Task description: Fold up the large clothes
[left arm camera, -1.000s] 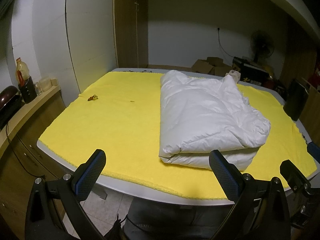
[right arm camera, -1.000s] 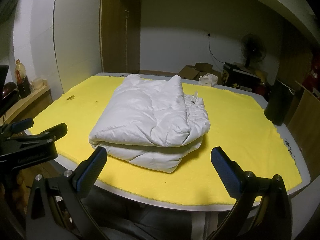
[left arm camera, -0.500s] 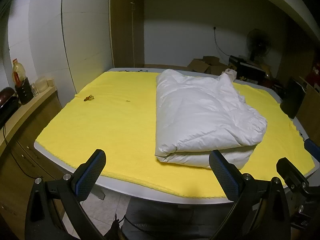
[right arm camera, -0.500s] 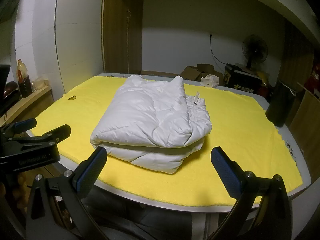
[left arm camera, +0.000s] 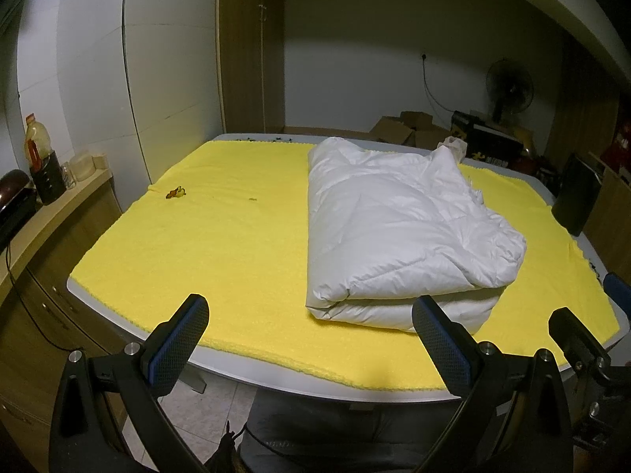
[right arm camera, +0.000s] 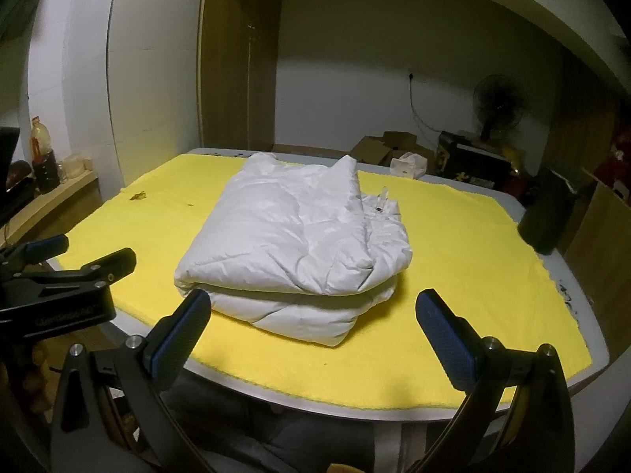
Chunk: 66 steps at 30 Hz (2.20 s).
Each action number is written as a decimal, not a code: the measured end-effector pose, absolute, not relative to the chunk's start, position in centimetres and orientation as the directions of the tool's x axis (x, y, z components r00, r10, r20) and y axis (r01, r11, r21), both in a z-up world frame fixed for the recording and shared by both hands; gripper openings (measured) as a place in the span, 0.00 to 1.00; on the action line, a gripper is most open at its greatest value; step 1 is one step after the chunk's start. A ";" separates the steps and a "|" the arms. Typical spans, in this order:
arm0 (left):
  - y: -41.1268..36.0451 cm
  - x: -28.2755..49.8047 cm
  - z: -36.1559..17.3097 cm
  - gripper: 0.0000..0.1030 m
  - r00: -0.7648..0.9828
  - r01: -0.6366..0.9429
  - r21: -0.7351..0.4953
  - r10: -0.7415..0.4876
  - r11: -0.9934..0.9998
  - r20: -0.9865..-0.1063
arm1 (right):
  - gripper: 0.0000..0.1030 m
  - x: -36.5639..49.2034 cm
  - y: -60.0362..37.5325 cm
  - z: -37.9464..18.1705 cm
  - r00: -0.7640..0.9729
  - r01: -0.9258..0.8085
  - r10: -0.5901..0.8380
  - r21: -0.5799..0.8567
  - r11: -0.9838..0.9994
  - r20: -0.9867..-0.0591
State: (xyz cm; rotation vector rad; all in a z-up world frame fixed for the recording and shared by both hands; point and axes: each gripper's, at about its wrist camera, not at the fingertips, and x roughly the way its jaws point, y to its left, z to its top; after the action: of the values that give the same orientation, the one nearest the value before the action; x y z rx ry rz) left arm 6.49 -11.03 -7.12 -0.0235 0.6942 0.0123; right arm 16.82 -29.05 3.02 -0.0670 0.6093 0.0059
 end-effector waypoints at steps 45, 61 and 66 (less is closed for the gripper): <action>-11.7 6.2 -7.2 1.00 0.757 -0.001 -0.030 -0.019 1.000 -0.653 | 1.00 16.6 -28.6 2.7 0.826 -0.028 0.003 -0.036 0.999 -0.564; -11.7 5.9 -7.3 1.00 0.760 0.000 -0.038 -0.024 0.999 -0.650 | 1.00 16.5 -28.2 2.7 0.826 -0.035 0.002 -0.047 0.998 -0.564; -11.6 6.0 -7.3 1.00 0.759 0.003 -0.039 -0.027 0.999 -0.651 | 1.00 16.5 -28.1 2.7 0.825 -0.034 0.003 -0.044 0.998 -0.564</action>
State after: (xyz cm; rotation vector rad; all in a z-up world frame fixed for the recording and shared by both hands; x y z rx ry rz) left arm 5.99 -11.62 -7.30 -0.0361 0.7092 -0.0162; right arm 16.53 -28.15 2.68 -0.0534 0.5995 0.0198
